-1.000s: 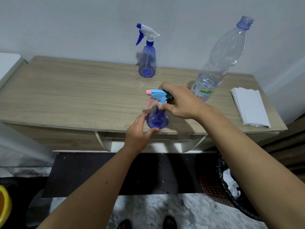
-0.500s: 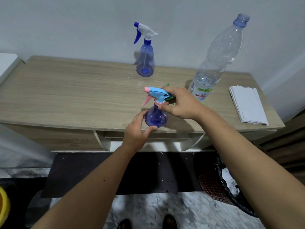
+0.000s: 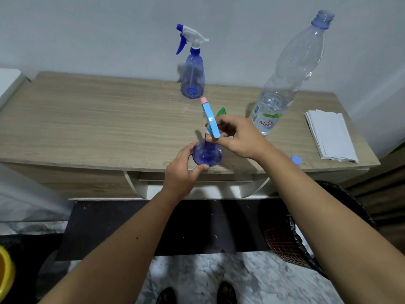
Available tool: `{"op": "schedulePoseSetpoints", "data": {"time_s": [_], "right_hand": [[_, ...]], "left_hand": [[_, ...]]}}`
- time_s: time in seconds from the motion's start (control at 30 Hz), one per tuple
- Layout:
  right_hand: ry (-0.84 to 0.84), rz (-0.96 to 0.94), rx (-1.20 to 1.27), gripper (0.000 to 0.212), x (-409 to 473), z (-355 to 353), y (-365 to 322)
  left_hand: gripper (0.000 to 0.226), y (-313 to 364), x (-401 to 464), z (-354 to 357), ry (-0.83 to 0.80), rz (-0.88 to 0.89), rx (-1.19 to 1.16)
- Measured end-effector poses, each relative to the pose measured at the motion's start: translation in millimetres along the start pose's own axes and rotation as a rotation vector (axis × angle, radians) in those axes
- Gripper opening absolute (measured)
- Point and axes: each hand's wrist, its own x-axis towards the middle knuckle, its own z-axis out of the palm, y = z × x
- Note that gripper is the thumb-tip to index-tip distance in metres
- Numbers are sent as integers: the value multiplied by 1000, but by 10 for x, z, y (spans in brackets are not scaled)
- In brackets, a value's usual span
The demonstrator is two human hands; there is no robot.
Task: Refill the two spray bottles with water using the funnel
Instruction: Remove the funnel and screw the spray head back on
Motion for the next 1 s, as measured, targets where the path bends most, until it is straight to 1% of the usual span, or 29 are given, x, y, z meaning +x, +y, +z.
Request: {"op": "schedulePoseSetpoints", "data": {"time_s": [0.13,0.33,0.47,0.57,0.67,0.7,0.8,0.83,1.0], "right_hand": [[68,71,153,31,-23,71,80],[181,83,228,43,-30,215,172],[177,73,276,40,-68,235,212],[196,75,292,33,-75,262,221],[233,106,338,41,-60,308,190],[236,110,352,40,-68,312,189],[240,99,379,28,-100,291,225],[252,98,387,28,-104,286,238],[317,118,449,41,-95,323,235]], "left_hand": [[78,-1,1,-6,3,3,-13],[79,16,-14,-11,6,0,-12],[80,13,-4,-11,4,-11,-15],[79,11,1,-7,6,-12,-8],[79,0,2,-2,2,-14,-16],[79,-5,0,-4,3,-17,-18],[79,-7,-4,-5,-1,-14,-19],[79,-5,-4,-8,-2,-16,-23],[79,-4,0,-8,-4,-8,-17]]}}
